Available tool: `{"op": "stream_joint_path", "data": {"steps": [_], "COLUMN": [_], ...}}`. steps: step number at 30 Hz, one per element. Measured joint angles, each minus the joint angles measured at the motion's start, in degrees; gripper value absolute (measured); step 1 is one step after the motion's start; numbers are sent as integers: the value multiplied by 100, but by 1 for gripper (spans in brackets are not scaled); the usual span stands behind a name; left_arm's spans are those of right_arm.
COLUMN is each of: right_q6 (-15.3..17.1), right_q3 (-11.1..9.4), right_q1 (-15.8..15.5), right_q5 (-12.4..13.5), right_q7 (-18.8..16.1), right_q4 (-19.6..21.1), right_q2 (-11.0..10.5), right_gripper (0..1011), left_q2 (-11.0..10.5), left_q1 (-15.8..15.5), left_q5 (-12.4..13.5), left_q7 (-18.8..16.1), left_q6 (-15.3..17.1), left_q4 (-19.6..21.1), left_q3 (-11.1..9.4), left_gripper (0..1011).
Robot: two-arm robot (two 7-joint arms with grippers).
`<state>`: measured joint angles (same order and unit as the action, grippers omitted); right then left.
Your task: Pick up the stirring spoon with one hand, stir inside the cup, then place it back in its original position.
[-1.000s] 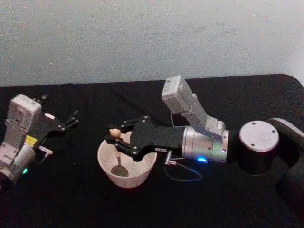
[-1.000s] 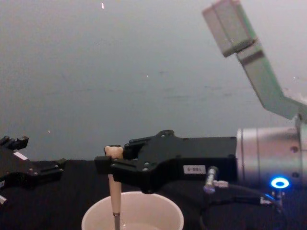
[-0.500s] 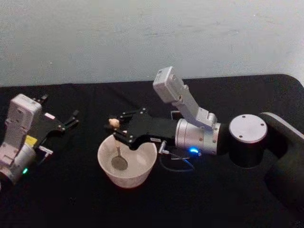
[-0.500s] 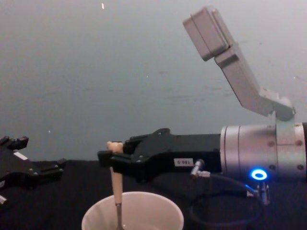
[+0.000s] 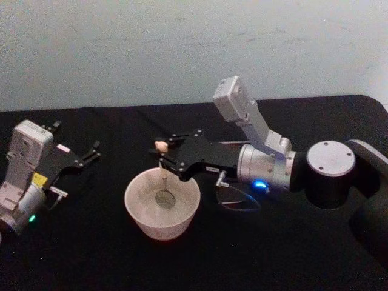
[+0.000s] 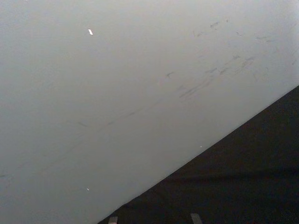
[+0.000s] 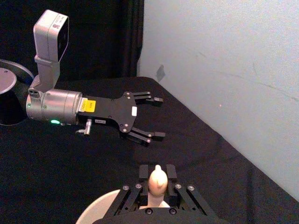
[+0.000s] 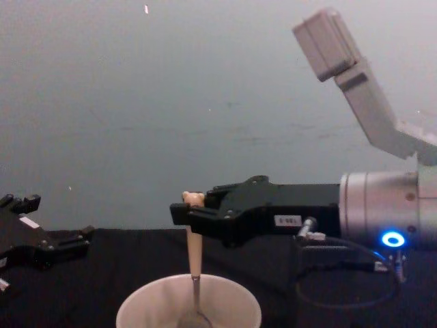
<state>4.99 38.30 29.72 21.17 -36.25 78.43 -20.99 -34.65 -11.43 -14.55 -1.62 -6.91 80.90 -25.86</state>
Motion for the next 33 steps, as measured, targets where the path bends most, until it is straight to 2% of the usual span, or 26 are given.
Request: {"op": "stream_joint_path", "data": {"steps": [18,33], "right_q6": [-78,-35], "right_q3": [-83,-89], "right_q1": [-311,-369], "right_q5": [247,492], "right_q7": [-261,-246], "right_q4": [562,811], "right_q2": [-434,-508], "right_gripper": [216,216], "left_q2": [0,0], "left_q1": [0,0], "left_q5": [0,0], "left_q7": [0,0], "left_q6": [0,0], "left_q4": [0,0], "left_q3": [0,0], "left_gripper": [1001,1001]}}
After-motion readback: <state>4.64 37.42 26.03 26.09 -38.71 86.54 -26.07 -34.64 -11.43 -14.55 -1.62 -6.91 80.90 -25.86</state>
